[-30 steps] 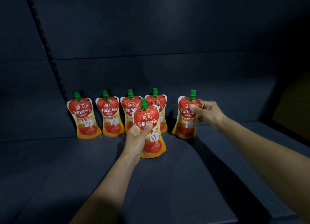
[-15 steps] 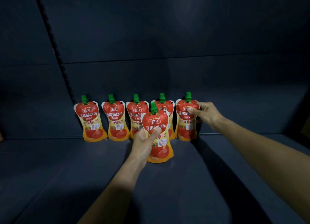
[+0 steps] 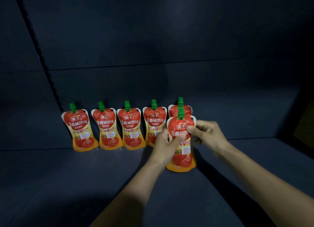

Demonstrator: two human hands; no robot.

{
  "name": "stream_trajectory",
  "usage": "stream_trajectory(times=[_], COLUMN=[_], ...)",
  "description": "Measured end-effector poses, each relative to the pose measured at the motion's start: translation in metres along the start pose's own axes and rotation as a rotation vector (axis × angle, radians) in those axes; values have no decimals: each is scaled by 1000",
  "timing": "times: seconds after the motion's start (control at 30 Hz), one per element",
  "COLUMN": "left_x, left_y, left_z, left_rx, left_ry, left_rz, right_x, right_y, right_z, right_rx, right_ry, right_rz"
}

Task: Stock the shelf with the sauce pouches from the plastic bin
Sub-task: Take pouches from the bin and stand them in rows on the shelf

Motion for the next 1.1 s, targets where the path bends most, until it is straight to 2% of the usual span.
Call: stream_trajectory(times=[0.07, 0.13, 0.2, 0.4, 0.53, 0.77, 0.93, 1.1], left_x=[11, 22, 35, 74, 80, 81, 77, 73], left_y=[-21, -57, -82, -71, -71, -70, -68, -66], left_z=[0, -2, -12, -35, -39, -41, -38, -38], left_rx=[301, 609, 861, 1496, 1596, 1589, 1551, 1544], left_ry=[-100, -186, -177, -97, -170, -236, -297, -254], left_rz=[-147, -383, -551, -556, -509, -444, -509, -479], right_x=[3, 6, 10, 31, 41, 47, 44, 32], right_y=[-13, -23, -31, -52, -55, -58, -64, -71], right_z=[25, 49, 68, 92, 93, 91, 87, 82], right_rx=[9, 26, 7, -44, -40, -57, -95, -226], right_ry=[-74, -143, -207, -301, -301, -274, -240, -223], right_rz=[-44, -91, -127, -173, -185, -189, -229, -323])
Point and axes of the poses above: each hand's wrist, its own x-axis towards the middle knuckle, its own z-axis out of the back of the hand, y = z × x, the point moved 8 cm from there along x, towards the middle knuckle, and after that the axes turned 8 degrees about -x, right-handed, at the moved point
